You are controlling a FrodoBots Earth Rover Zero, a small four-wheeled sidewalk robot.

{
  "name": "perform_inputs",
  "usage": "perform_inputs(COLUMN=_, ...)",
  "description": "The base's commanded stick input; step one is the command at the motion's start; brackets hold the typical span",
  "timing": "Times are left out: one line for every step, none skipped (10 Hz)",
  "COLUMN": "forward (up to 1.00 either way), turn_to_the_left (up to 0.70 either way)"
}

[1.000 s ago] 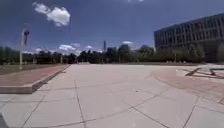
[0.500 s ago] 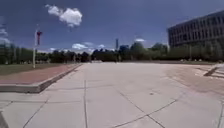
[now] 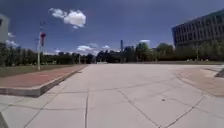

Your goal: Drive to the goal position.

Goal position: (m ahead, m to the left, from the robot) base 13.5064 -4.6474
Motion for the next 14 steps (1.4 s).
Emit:
perform_inputs(forward=0.50, turn_to_the_left=0.00)
perform_inputs(forward=0.50, turn_to_the_left=0.00)
perform_inputs(forward=0.50, turn_to_the_left=0.00)
perform_inputs(forward=0.50, turn_to_the_left=0.00)
perform_inputs(forward=0.50, turn_to_the_left=0.00)
perform_inputs(forward=0.50, turn_to_the_left=0.00)
perform_inputs(forward=0.50, turn_to_the_left=0.00)
perform_inputs(forward=0.50, turn_to_the_left=0.00)
perform_inputs(forward=0.50, turn_to_the_left=0.00)
perform_inputs(forward=0.50, turn_to_the_left=0.00)
perform_inputs(forward=0.50, turn_to_the_left=0.00)
perform_inputs(forward=0.50, turn_to_the_left=0.00)
perform_inputs(forward=0.50, turn_to_the_left=0.00)
perform_inputs(forward=0.50, turn_to_the_left=0.00)
